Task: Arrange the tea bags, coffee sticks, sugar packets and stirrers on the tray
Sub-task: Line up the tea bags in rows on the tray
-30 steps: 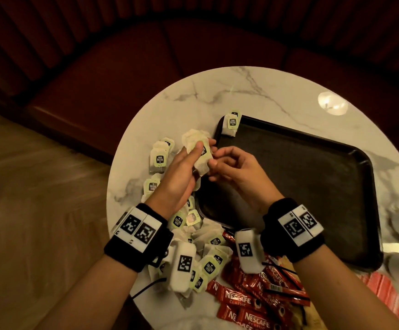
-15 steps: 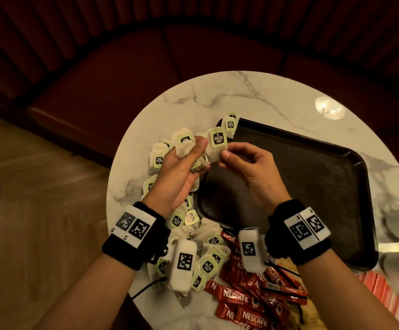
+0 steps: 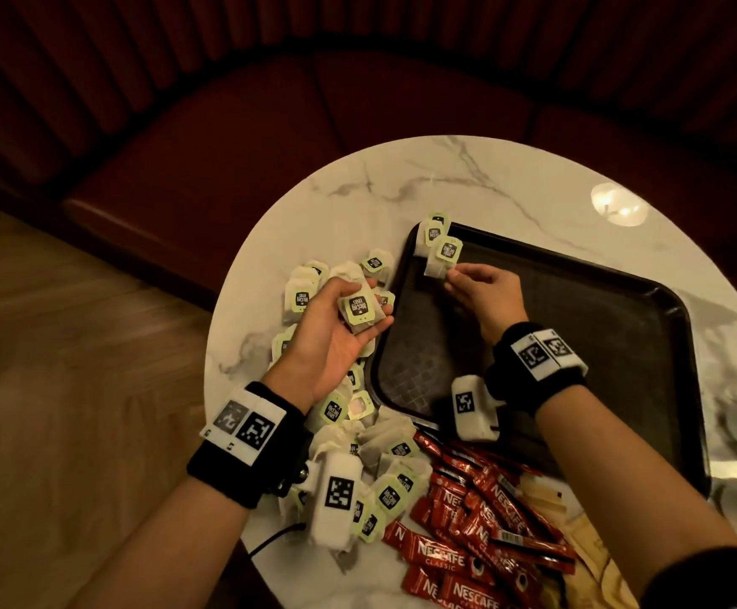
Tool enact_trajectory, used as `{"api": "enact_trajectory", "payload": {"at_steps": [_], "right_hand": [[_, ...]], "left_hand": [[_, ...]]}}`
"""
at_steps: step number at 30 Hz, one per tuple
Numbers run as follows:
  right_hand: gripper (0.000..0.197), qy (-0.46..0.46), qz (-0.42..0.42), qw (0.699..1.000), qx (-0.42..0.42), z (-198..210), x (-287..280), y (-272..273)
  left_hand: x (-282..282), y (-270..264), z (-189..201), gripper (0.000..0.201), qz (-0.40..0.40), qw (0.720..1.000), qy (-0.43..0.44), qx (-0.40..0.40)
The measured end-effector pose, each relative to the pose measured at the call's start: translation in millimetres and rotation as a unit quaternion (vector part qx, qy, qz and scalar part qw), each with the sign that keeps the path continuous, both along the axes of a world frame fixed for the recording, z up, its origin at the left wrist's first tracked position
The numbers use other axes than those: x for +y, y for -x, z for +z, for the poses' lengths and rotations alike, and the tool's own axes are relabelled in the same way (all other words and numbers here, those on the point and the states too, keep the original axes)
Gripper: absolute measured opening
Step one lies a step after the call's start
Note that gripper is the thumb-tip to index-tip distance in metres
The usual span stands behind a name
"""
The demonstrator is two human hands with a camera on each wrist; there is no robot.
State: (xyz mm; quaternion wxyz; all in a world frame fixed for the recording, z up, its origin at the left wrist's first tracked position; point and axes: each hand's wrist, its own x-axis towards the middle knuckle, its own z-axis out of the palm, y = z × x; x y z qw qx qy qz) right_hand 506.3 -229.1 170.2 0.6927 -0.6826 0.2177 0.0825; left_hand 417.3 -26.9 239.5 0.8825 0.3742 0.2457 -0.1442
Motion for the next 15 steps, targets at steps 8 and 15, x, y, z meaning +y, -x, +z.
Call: {"api": "enact_trajectory", "payload": {"at_steps": [8,15], "right_hand": [[0.013,0.056,0.015,0.998,0.014,-21,6,-43],[0.015,0.045,0.008,0.999,0.022,-19,9,-36]], "left_hand": [[1,0,-1,0.035,-0.010,1.000,-0.013,-0.016],[2,2,-3,0.037,-0.027,0.996,-0.075,-0.042]]}}
